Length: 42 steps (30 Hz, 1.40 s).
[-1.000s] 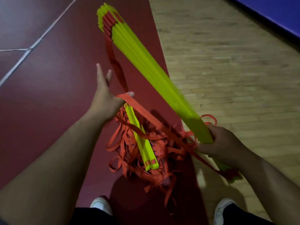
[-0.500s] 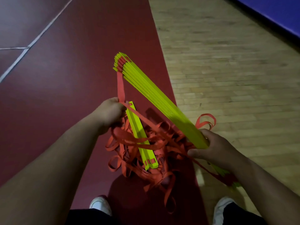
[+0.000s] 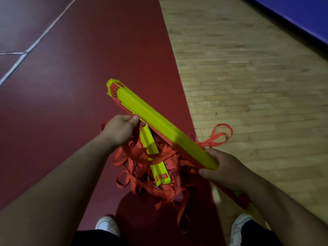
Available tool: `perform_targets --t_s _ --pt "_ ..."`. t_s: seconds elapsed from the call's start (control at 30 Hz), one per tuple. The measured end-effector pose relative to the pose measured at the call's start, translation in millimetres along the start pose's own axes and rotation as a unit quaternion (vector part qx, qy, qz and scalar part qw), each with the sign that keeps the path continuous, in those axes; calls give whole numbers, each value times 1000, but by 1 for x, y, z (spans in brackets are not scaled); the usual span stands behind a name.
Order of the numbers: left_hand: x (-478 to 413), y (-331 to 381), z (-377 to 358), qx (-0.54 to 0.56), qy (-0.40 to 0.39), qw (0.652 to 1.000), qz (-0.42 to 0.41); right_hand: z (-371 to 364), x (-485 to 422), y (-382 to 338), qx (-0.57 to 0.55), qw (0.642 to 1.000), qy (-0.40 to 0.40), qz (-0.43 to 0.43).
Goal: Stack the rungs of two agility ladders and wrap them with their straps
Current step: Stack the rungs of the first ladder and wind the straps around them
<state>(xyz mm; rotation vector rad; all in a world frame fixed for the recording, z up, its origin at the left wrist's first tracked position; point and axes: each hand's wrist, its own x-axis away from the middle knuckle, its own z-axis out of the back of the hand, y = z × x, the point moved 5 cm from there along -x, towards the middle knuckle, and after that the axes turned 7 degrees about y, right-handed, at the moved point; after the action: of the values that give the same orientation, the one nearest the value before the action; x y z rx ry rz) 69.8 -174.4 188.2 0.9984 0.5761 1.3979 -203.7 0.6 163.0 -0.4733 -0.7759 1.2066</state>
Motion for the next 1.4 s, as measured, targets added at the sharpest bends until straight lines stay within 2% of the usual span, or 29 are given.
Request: perform_targets --t_s 0.07,0.13,0.33,0.4,0.53,0.63,0.83,0.97,1.07,1.13,1.27,1.33,1.4 --pt "2 1 -4 127 -41 990 35 -1 -2 -1 -32 999 -16 -3" --pt "4 5 -8 209 -56 975 51 -4 -1 -3 -64 997 -32 -4" --pt "9 17 -20 421 14 898 123 -19 3 -13 -113 991 -72 -10" --pt "11 22 -20 449 24 886 113 -21 4 -14 -106 990 -89 -14" --pt "13 31 -22 357 30 932 51 -26 1 -13 -45 996 -73 -23" --pt "13 32 -25 303 44 951 46 -32 -1 -21 -74 995 -54 -30" --pt "26 38 -46 285 -11 955 81 -29 -9 -41 -76 995 60 -21" --pt "35 47 -50 305 -94 947 48 -20 -8 -40 -80 990 119 -10" --pt "38 44 -44 277 -207 938 23 -13 -11 -35 -91 992 82 -11" --pt "38 35 -42 245 -258 934 35 -12 -13 -32 -91 994 52 -30" --pt "31 15 -38 256 -206 935 135 -19 -10 -36 -146 988 19 -51" --pt "29 8 -38 254 -212 934 138 -23 -6 -38 -181 982 -8 -56" --pt "31 7 -38 255 -260 924 114 -26 -4 -40 -217 974 -37 -60"
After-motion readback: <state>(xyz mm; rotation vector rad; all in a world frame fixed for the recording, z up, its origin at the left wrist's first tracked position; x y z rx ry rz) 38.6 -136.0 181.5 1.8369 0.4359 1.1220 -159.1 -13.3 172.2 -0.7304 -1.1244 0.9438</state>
